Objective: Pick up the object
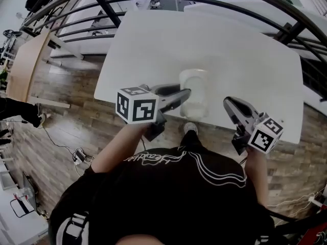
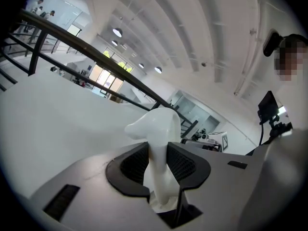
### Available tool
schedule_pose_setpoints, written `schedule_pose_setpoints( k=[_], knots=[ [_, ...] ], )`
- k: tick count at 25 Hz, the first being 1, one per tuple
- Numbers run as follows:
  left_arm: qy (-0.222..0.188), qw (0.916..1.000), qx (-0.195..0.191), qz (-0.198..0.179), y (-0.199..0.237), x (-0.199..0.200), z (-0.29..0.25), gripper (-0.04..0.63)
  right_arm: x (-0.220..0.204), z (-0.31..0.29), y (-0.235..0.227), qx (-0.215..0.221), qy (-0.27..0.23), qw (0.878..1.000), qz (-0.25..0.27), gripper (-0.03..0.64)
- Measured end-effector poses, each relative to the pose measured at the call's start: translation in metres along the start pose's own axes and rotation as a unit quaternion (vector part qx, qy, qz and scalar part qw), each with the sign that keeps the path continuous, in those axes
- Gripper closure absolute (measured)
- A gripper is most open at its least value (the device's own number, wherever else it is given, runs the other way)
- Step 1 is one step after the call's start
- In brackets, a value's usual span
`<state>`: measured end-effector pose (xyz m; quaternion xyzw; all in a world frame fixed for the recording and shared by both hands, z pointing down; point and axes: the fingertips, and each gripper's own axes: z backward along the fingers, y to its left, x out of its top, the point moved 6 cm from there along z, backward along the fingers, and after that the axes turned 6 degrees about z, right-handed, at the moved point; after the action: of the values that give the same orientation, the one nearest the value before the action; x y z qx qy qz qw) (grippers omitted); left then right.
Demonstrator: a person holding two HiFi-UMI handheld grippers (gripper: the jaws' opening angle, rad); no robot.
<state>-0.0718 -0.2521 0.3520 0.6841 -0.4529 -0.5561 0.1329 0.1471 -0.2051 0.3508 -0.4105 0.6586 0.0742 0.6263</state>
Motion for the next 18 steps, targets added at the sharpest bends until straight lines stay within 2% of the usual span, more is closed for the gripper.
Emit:
schedule_pose_setpoints(
  k=[5, 11, 18],
  knots=[
    [-0.018, 0.9995, -0.003, -0.025, -0.031, 0.001, 0.034, 0.476, 0.016, 0.006, 0.035, 0.01, -0.017, 1.0, 0.017, 0.586],
    [-0.043, 0.9973, -0.005, -0.06, -0.068, -0.024, 0.091, 0.476, 0.01, 0.019, 0.104, 0.023, -0.037, 0.999, 0.031, 0.586],
    [-0.071, 0.9929, -0.011, -0.095, -0.104, -0.046, 0.114, 0.476, 0.005, 0.046, 0.141, 0.024, -0.052, 0.997, 0.055, 0.586]
  ],
)
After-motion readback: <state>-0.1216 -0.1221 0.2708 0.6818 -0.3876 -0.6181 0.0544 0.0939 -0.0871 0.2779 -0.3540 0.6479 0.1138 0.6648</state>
